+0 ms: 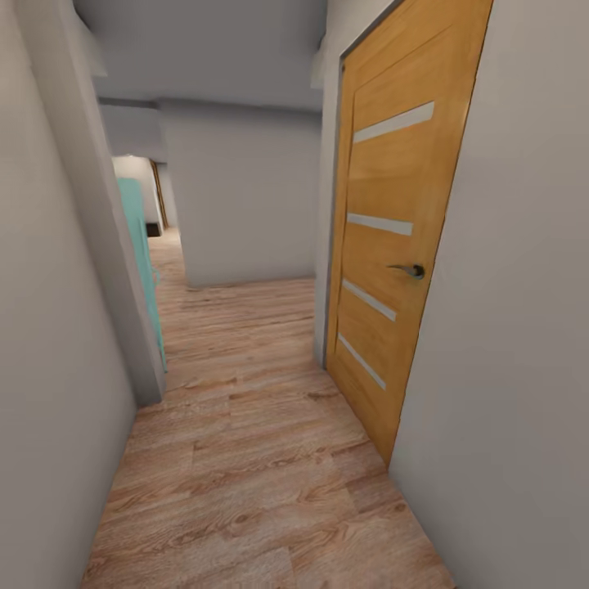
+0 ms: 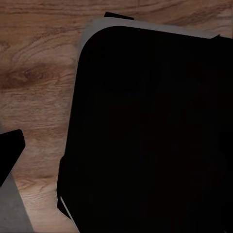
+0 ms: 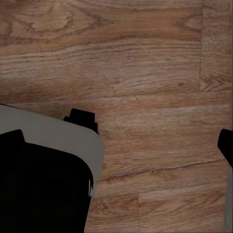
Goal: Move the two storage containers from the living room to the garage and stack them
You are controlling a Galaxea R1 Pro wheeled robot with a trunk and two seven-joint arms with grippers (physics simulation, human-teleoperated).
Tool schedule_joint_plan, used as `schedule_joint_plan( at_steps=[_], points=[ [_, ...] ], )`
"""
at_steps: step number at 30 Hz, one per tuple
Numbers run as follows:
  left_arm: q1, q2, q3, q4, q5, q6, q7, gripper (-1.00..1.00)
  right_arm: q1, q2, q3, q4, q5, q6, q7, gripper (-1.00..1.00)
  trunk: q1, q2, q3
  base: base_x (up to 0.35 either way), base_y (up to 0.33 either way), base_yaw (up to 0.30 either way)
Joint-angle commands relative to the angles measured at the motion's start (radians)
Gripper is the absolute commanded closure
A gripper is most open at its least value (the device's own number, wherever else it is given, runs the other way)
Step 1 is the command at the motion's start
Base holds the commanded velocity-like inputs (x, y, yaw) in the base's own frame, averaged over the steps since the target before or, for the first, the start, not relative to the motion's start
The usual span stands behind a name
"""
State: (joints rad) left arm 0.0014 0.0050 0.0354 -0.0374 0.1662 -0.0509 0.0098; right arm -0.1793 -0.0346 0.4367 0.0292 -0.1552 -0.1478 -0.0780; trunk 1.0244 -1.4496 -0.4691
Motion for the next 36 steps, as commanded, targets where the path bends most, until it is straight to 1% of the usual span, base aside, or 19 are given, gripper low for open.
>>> schedule_joint_plan(
  at_steps=[1,10,13,20,25,31,36],
  points=[
    [0.000,0.000,0.003,-0.001,0.004,-0.001,0.001,-1.00,-0.001,0.001,0.008,0.004,-0.010,-0.004,0.000,-1.00,0.001,0.000,-0.001,0.321,0.000,0.300],
    [0.000,0.000,0.003,-0.001,0.008,-0.001,0.001,-1.00,-0.001,0.000,0.008,0.003,-0.013,0.002,-0.002,-1.00,0.001,0.000,-0.001,0.321,0.000,0.300],
    [0.000,0.000,0.003,-0.001,0.012,-0.001,0.001,-1.00,-0.002,0.000,0.007,0.003,-0.015,0.001,-0.002,-1.00,0.001,0.000,-0.001,0.321,0.000,0.175],
    [0.000,0.001,0.003,-0.001,0.019,-0.001,0.001,-1.00,-0.002,-0.001,0.007,0.003,-0.016,0.001,-0.003,-1.00,0.001,0.000,-0.001,0.322,0.000,0.038],
    [0.000,0.000,0.002,0.000,0.021,0.004,0.001,-1.00,-0.002,-0.001,0.009,0.003,-0.008,-0.001,-0.003,-1.00,0.001,0.000,-0.001,0.322,0.000,0.004],
    [0.000,-0.001,0.002,0.000,0.020,0.001,0.001,-1.00,-0.002,-0.009,0.012,0.003,-0.005,0.000,0.000,-1.00,0.001,0.000,-0.001,0.322,0.000,0.000],
    [0.000,-0.001,0.001,0.000,0.020,0.000,0.001,-1.00,-0.002,-0.009,0.013,0.003,-0.004,0.002,-0.003,-1.00,0.001,0.000,-0.001,0.322,0.000,0.000]
  ],
)
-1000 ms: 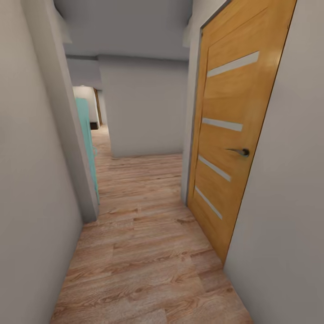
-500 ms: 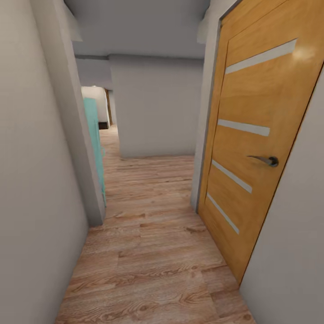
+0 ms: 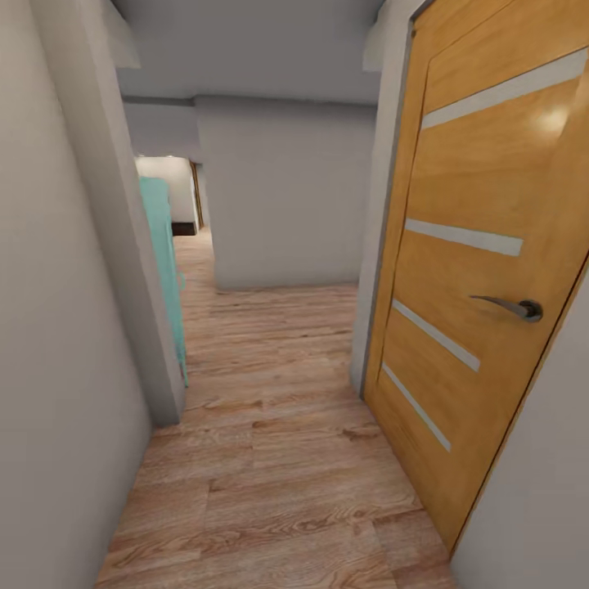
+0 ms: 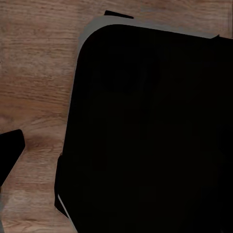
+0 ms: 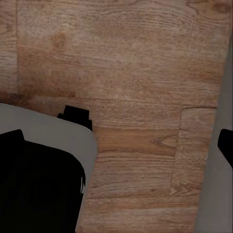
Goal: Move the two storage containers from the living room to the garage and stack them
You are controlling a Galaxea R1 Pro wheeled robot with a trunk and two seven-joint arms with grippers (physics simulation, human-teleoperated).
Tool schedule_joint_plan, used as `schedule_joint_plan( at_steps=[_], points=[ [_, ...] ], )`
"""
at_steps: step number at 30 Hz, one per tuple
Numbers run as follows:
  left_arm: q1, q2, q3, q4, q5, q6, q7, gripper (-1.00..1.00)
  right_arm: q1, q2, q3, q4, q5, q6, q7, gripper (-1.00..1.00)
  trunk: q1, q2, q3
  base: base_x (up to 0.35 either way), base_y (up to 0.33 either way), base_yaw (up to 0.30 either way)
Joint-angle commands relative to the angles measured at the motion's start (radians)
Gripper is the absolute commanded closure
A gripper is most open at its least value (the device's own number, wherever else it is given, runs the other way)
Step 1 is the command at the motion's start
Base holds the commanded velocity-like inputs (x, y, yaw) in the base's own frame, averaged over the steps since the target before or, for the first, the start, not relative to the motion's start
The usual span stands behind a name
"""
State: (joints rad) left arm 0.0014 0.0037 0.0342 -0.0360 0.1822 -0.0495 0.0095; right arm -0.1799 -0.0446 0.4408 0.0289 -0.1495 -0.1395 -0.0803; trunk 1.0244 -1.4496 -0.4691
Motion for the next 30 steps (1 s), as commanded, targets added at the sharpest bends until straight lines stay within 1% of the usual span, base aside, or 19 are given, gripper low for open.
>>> schedule_joint_plan(
  at_steps=[1,5,7,11,13,19,22,23,25,28,30],
  points=[
    [0.000,0.001,0.003,-0.001,0.004,-0.001,0.001,-1.00,-0.001,0.000,0.009,0.003,-0.011,-0.006,0.000,-1.00,0.001,0.000,-0.001,0.322,0.000,0.000],
    [0.000,-0.003,0.005,-0.001,0.005,0.000,0.011,-1.00,-0.001,0.001,0.007,0.003,-0.011,-0.012,-0.006,-1.00,0.001,0.000,-0.001,0.322,0.000,0.000],
    [0.000,-0.004,0.006,-0.001,0.004,-0.002,0.027,-1.00,-0.001,0.003,0.006,0.002,-0.010,-0.015,-0.009,-1.00,0.001,0.000,-0.001,0.322,0.000,0.000],
    [0.000,-0.001,0.005,-0.001,0.006,0.000,0.037,-1.00,-0.001,0.002,0.006,0.002,-0.011,-0.013,-0.005,-1.00,0.001,0.000,-0.001,0.322,0.000,0.000],
    [0.000,-0.001,0.005,-0.001,0.006,0.000,0.039,-1.00,-0.001,0.006,0.006,0.003,-0.013,-0.011,-0.002,-1.00,0.001,0.000,-0.001,0.322,0.000,0.000],
    [0.000,-0.001,0.005,-0.001,0.005,-0.001,0.039,-1.00,0.007,0.015,-0.002,0.005,-0.039,-0.006,0.002,-1.00,0.001,0.000,-0.001,0.322,0.000,0.000],
    [0.000,-0.001,0.005,-0.001,0.005,-0.002,0.040,-1.00,0.018,0.019,-0.004,0.005,-0.086,-0.006,0.003,-1.00,0.001,0.000,-0.001,0.322,0.000,0.000],
    [0.000,-0.001,0.004,-0.001,0.005,-0.002,0.040,-1.00,0.020,0.020,-0.004,0.005,-0.116,-0.006,0.004,-1.00,0.001,0.000,-0.001,0.322,0.000,0.000],
    [0.000,-0.002,0.005,-0.001,0.005,-0.003,0.040,-1.00,0.023,0.018,-0.005,0.004,-0.210,-0.010,0.009,-1.00,0.001,0.000,-0.001,0.322,0.000,0.000],
    [0.000,-0.002,0.006,-0.001,0.005,-0.004,0.040,-1.00,0.023,0.012,-0.005,0.004,-0.232,-0.014,0.009,-1.00,0.001,0.000,-0.001,0.322,0.000,0.000],
    [0.000,-0.002,0.006,-0.001,0.005,-0.004,0.040,-1.00,0.023,0.014,-0.003,0.003,-0.233,-0.015,0.010,-1.00,0.001,0.000,-0.001,0.322,0.000,0.000]
  ],
)
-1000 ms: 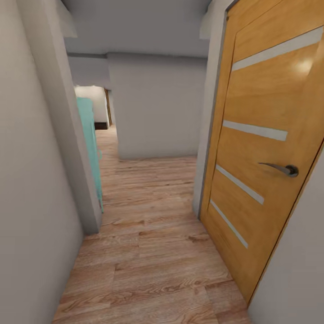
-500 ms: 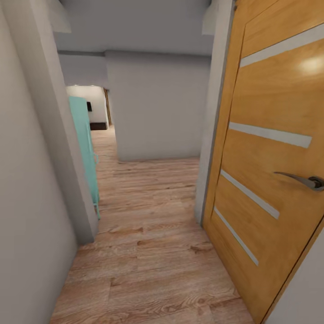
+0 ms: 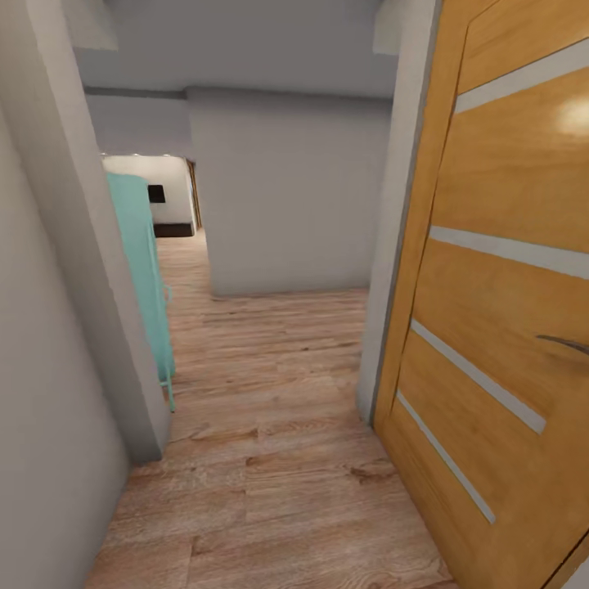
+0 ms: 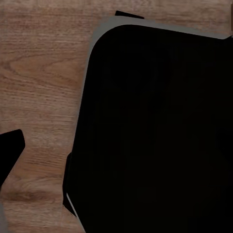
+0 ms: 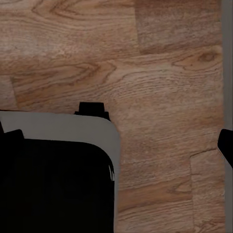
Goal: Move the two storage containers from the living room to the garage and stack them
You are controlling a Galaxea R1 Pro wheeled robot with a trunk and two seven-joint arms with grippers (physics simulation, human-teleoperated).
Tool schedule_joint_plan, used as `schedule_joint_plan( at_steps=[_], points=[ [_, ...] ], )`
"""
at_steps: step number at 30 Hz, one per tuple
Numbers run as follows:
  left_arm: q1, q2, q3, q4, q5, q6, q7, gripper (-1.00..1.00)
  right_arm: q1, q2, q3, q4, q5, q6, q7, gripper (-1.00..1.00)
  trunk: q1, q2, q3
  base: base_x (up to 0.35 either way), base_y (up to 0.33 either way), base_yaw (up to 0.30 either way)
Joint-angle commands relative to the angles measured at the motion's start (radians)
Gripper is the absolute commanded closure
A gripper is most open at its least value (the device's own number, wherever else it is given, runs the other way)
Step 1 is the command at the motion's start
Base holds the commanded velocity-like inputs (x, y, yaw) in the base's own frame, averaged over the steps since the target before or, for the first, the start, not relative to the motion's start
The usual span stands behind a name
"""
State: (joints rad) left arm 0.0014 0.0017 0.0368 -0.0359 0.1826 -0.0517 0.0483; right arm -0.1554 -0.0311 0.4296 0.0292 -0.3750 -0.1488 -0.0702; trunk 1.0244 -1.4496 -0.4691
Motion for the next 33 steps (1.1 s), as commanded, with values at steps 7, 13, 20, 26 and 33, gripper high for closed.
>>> schedule_joint_plan(
  at_steps=[7,13,20,26,33],
  points=[
    [0.000,0.000,0.003,-0.001,0.005,-0.002,0.001,-1.00,-0.001,0.007,0.012,0.003,-0.007,-0.006,0.000,-1.00,0.001,0.000,-0.001,0.322,0.000,0.000],
    [0.000,0.002,0.003,-0.001,0.005,-0.002,0.001,-1.00,-0.001,0.008,0.012,0.002,-0.007,-0.005,-0.001,-1.00,0.001,0.000,-0.001,0.322,0.000,0.198],
    [0.000,0.003,0.003,-0.002,0.005,-0.002,0.001,-1.00,-0.001,0.005,0.013,0.002,-0.006,-0.006,-0.001,-1.00,0.001,0.000,-0.001,0.322,0.000,0.139],
    [0.000,0.003,0.003,-0.002,0.005,-0.002,0.001,-1.00,-0.001,0.006,0.015,0.002,-0.005,0.001,-0.002,-1.00,0.001,0.000,-0.001,0.322,0.000,0.005],
    [0.000,0.002,0.003,-0.002,0.005,-0.002,0.001,-1.00,-0.001,0.006,0.015,0.002,-0.005,0.000,-0.002,-1.00,0.001,0.000,-0.001,0.322,0.000,0.000]
  ],
)
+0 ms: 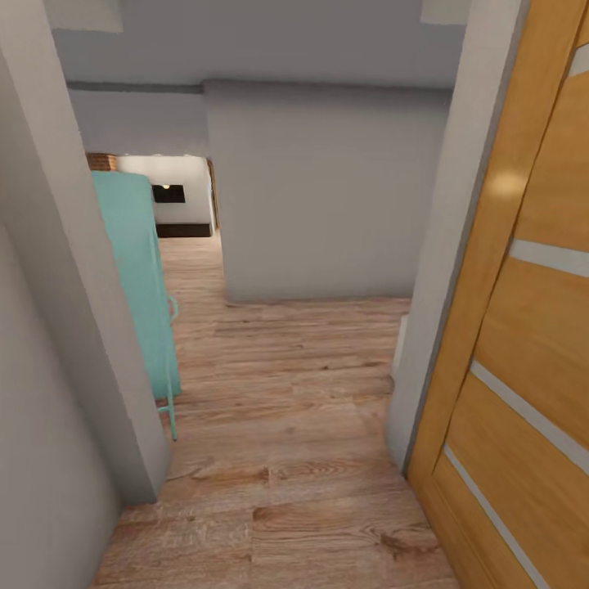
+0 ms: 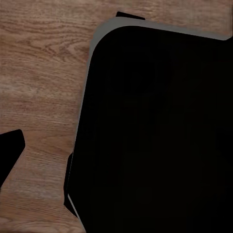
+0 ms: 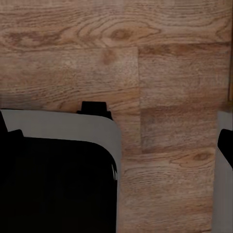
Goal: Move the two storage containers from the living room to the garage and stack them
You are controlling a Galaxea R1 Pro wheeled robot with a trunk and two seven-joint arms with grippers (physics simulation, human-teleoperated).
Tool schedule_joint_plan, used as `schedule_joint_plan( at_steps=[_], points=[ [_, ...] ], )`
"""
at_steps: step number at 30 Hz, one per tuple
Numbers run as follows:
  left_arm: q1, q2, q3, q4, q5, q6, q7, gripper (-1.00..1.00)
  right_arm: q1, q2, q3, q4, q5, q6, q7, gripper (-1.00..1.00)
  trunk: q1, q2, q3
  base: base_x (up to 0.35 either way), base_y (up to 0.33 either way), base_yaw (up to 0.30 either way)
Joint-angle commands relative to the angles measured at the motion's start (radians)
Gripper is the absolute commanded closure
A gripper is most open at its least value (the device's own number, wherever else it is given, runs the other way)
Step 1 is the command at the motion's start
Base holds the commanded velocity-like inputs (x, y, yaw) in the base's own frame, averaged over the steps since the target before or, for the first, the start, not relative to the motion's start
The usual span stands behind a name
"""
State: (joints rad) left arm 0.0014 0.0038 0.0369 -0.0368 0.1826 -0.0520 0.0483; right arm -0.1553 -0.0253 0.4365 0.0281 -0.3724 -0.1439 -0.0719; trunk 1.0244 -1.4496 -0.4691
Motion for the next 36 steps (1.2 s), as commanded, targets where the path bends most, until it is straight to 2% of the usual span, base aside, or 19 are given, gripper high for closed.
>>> schedule_joint_plan(
  at_steps=[1,36],
  points=[
    [0.000,0.000,0.003,-0.001,0.005,-0.002,0.001,-1.00,-0.001,0.001,0.009,0.003,-0.008,-0.006,0.000,-1.00,0.001,0.000,-0.001,0.323,0.000,0.000],
    [0.000,0.001,0.001,-0.001,0.005,-0.001,0.002,-1.00,-0.001,0.005,0.008,0.003,-0.009,-0.004,0.000,-1.00,0.001,0.000,-0.001,0.322,0.000,0.000]
  ],
)
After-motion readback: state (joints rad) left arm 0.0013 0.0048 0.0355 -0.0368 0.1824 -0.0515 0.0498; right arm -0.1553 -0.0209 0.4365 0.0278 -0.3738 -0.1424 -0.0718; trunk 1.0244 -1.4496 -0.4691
